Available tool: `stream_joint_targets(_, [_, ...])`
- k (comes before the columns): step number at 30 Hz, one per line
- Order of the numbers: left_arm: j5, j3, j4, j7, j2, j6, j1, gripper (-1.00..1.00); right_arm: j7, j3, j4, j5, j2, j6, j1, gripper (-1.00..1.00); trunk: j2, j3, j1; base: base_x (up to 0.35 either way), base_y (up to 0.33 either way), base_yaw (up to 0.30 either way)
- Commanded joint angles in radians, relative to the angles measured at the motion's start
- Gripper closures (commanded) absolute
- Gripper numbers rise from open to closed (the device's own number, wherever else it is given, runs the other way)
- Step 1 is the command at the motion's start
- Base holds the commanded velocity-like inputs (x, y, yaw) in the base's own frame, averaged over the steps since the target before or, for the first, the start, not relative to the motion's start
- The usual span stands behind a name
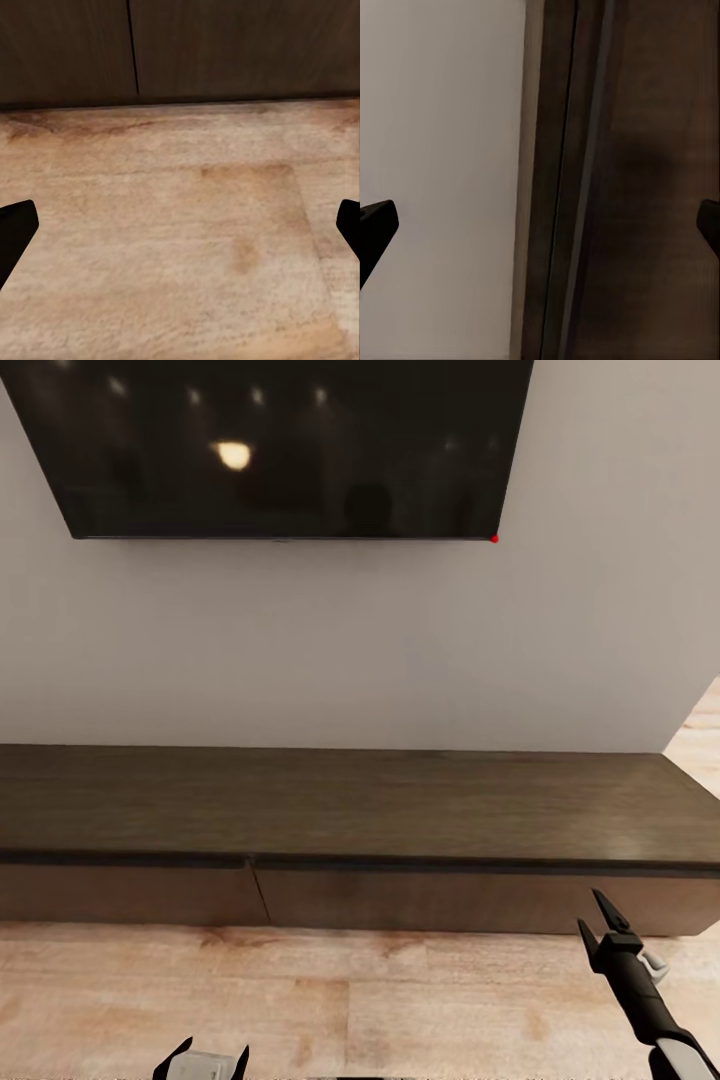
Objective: Place each of the two pumpkins and all three candles from the living room inside a cabinet in the living room (use any cabinet), then make sure every cabinet is closed, and position the cauldron so it is next to a table in the living room.
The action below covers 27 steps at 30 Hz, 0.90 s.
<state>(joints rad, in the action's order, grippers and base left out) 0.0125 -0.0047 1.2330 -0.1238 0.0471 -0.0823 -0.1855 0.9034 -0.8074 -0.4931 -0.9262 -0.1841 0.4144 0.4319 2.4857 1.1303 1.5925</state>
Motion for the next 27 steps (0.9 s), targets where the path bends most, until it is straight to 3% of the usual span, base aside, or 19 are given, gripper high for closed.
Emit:
stream_joint_targets(1, [0.001,0.0,0.0,-0.002,0.0,-0.002,0.0,-1.0,0.002,-0.004,0.001,-0.005,0.0,0.009,0.001,-1.0,0.0,0.001,0.0,0.0,0.0,0.0])
stream_joint_targets(12, [0.002,-0.001,0.001,-0.002,0.0,-0.002,-0.004,-1.0,0.002,-0.012,0.001,-0.005,0.0,0.009,0.001,-1.0,0.0,0.001,0.0,0.003,0.0,0.0])
stream_joint_targets(27, [0.004,-0.001,0.002,-0.002,0.0,-0.002,-0.014,-1.0,0.002,-0.012,0.001,-0.005,0.0,0.009,0.001,-1.0,0.0,0.001,0.0,0.123,0.0,0.0])
